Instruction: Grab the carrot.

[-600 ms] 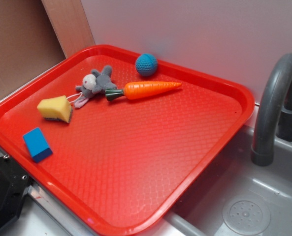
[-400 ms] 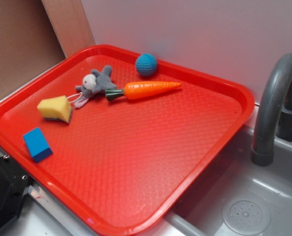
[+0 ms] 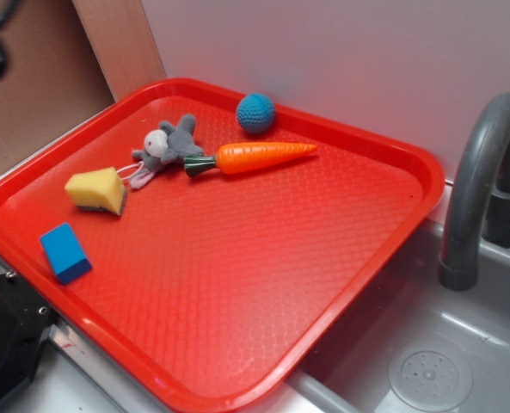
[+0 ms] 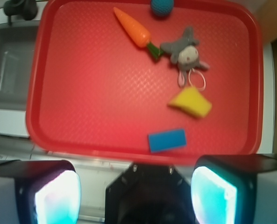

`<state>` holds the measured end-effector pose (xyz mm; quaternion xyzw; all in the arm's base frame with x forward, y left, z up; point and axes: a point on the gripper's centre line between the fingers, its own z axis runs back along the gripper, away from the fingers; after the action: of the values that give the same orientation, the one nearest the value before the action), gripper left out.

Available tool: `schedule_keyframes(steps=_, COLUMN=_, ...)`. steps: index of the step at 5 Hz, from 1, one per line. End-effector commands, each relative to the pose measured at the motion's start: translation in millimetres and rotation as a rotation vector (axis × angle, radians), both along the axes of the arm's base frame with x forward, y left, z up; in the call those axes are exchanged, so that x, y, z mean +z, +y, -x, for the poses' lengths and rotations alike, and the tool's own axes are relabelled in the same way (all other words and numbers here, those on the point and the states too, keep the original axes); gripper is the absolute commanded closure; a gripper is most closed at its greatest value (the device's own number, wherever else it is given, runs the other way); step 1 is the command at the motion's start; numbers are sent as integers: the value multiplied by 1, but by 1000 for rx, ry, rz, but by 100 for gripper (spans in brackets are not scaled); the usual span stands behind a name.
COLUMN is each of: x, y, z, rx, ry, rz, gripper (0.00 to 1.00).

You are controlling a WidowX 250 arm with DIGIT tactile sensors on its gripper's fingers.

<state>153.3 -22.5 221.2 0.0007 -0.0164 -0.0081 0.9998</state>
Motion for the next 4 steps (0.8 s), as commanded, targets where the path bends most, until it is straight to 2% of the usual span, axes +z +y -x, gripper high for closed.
schedule_keyframes(steps=1, x=-11, y=18, z=-70, rx=45, ry=-36, rz=-39, gripper=0)
schedule_keyframes(steps=3, x=-60, y=16, z=-106, rx=-242, ry=-77, rz=-75, gripper=0)
schedule_keyframes(steps=4, x=-101, y=7, z=-129, rx=-391, ry=-80, rz=-42, gripper=0)
